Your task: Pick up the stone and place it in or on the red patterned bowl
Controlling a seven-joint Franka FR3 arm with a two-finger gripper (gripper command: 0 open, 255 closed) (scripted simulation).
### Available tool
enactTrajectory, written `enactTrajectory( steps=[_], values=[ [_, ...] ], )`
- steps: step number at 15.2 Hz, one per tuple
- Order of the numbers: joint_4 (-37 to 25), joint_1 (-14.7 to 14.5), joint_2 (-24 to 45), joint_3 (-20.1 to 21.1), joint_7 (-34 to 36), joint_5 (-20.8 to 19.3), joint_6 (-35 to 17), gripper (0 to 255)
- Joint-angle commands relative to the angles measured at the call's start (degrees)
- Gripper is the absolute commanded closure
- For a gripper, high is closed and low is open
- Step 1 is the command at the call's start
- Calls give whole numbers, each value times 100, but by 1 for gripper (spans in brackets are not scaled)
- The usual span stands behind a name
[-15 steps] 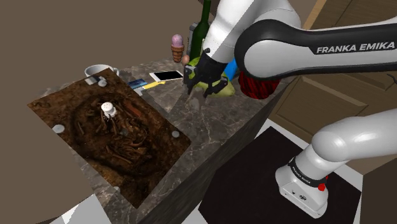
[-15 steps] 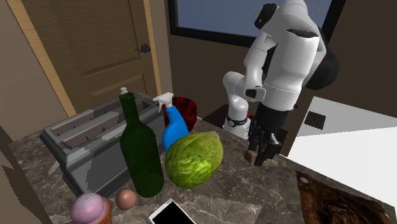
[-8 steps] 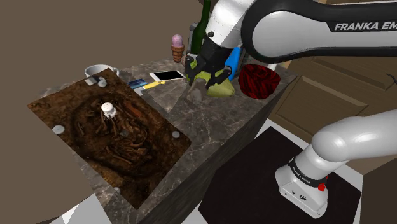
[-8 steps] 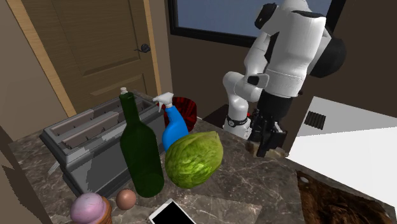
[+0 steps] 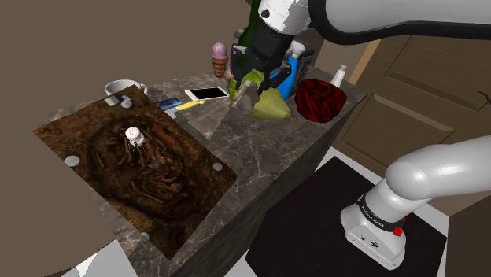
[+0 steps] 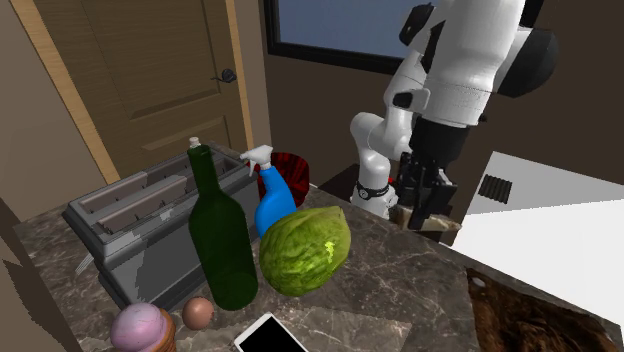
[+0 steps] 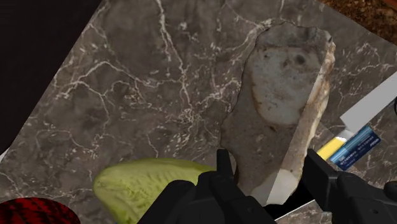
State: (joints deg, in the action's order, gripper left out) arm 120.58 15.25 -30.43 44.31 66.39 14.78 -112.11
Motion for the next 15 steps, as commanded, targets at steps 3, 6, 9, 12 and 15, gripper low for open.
enactTrajectory(
  steps=[3, 6, 9, 12, 15],
  values=[
    [-24, -46, -123, -218, -160, 24, 174, 255],
    [361, -153, -433, -719, -631, 97, 184, 255],
    [692, -204, -689, -1180, -1084, 106, 197, 255],
    [967, -204, -895, -1614, -1524, 66, 211, 255],
    [1188, -162, -1048, -2029, -1957, -13, 223, 255]
  ],
)
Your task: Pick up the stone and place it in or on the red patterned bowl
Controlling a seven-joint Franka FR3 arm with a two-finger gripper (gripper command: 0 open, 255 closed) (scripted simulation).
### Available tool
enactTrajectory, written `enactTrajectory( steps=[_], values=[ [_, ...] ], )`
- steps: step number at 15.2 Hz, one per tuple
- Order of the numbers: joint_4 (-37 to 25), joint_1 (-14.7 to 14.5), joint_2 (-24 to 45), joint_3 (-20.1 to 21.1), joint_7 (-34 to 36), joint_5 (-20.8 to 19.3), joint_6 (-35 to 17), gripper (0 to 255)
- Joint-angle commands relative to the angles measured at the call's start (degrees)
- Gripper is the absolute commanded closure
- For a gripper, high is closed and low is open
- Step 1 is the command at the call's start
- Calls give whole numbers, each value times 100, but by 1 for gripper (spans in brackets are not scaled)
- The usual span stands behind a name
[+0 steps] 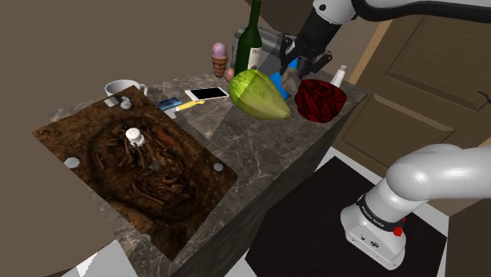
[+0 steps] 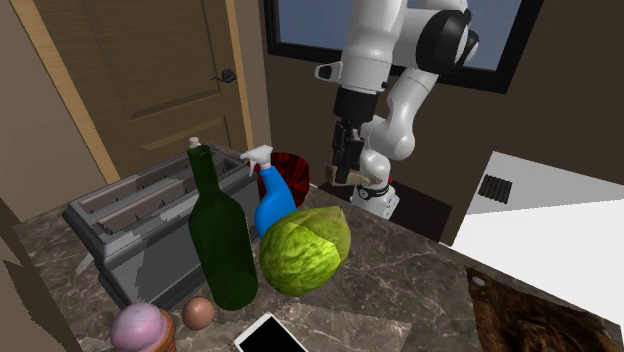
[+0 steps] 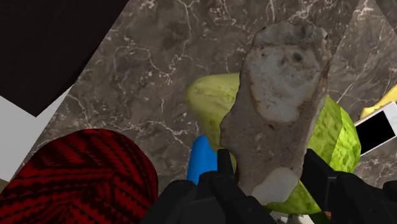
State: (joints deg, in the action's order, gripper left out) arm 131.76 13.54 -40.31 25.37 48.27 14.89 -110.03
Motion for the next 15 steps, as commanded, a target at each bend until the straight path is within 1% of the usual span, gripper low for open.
enactTrajectory(
  steps=[1, 8, 15],
  values=[
    [130, 31, -99, -270, -288, -57, 17, 255],
    [379, 272, -189, -1183, -1280, -355, 13, 255],
    [307, 583, 49, -2049, -2251, -687, -31, 255]
  ],
)
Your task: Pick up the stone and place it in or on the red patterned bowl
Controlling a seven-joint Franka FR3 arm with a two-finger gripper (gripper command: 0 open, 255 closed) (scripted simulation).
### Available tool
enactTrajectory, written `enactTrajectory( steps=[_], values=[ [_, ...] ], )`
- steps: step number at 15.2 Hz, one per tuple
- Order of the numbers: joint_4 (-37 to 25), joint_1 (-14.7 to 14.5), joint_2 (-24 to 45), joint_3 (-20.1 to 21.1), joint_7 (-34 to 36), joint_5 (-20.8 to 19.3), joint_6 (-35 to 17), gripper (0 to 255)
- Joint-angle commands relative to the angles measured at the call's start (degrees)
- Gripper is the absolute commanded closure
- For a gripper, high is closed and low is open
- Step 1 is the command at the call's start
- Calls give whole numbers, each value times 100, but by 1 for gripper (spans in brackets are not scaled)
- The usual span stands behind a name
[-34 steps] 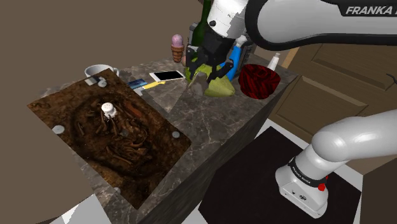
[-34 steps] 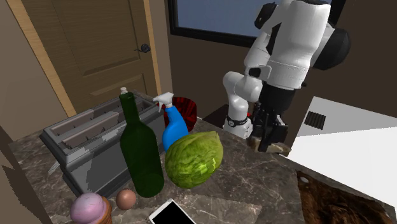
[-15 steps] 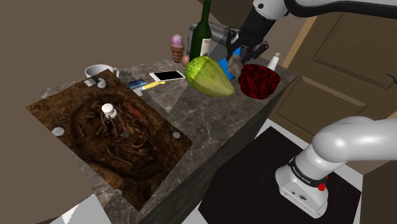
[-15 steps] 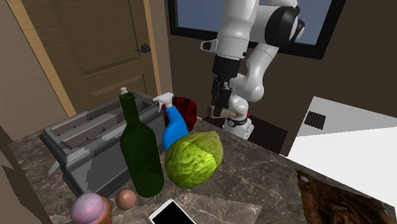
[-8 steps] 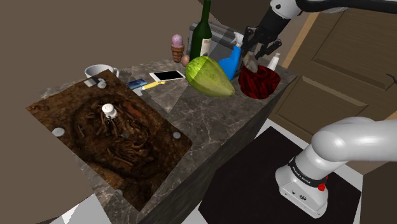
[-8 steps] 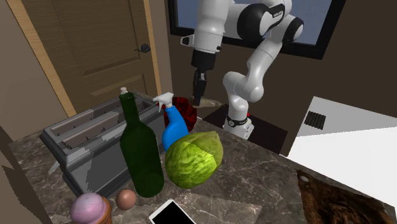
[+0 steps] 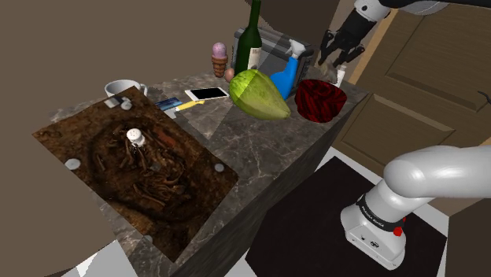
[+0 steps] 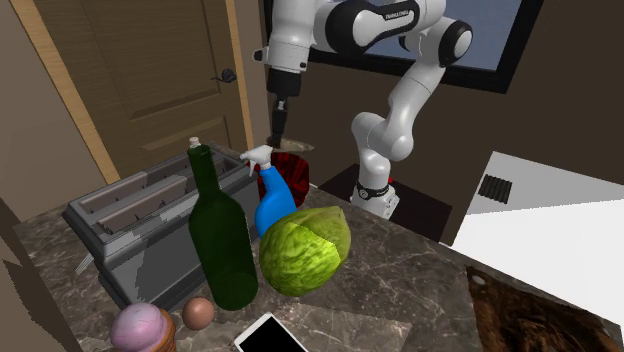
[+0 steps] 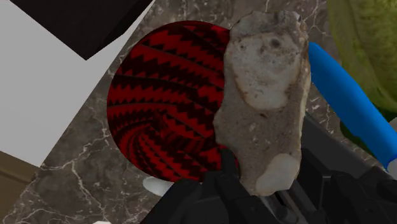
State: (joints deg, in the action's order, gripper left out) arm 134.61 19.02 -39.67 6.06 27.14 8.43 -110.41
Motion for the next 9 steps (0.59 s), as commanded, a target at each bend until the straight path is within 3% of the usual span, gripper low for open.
enactTrajectory(
  steps=[1, 9],
  values=[
    [-15, 81, 45, -237, -275, -84, -1, 255],
    [508, 114, 71, -352, -473, -96, -531, 255]
  ],
)
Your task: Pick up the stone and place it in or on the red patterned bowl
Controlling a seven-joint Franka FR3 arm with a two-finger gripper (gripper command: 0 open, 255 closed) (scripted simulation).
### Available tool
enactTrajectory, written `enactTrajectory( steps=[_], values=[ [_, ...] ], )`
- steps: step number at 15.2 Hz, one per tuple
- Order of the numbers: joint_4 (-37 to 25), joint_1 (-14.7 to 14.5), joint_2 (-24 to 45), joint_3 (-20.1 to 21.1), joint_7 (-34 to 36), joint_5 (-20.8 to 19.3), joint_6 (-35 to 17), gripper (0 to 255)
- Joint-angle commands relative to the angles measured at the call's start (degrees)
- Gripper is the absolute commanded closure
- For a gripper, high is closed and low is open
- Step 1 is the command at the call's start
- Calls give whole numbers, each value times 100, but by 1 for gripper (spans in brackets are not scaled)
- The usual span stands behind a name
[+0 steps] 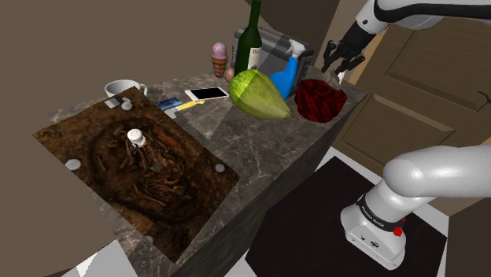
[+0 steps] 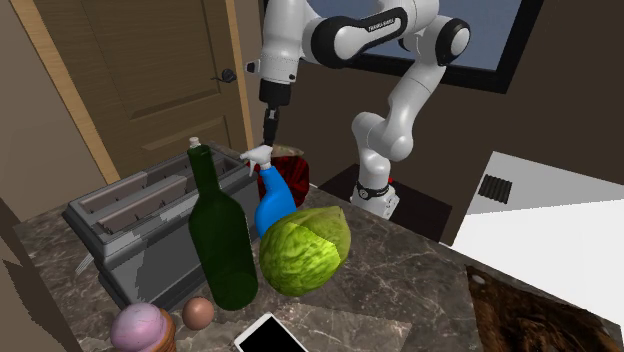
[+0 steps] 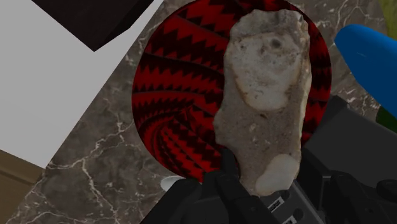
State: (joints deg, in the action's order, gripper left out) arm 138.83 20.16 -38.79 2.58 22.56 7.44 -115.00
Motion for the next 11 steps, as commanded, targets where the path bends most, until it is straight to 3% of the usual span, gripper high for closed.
enactTrajectory(
  steps=[1, 7, 11],
  values=[
    [164, -2, -19, -2, -22, 8, -148, 255],
    [587, -15, -2, 12, -64, 42, -587, 255],
    [587, -15, -2, 12, -64, 42, -587, 255]
  ],
)
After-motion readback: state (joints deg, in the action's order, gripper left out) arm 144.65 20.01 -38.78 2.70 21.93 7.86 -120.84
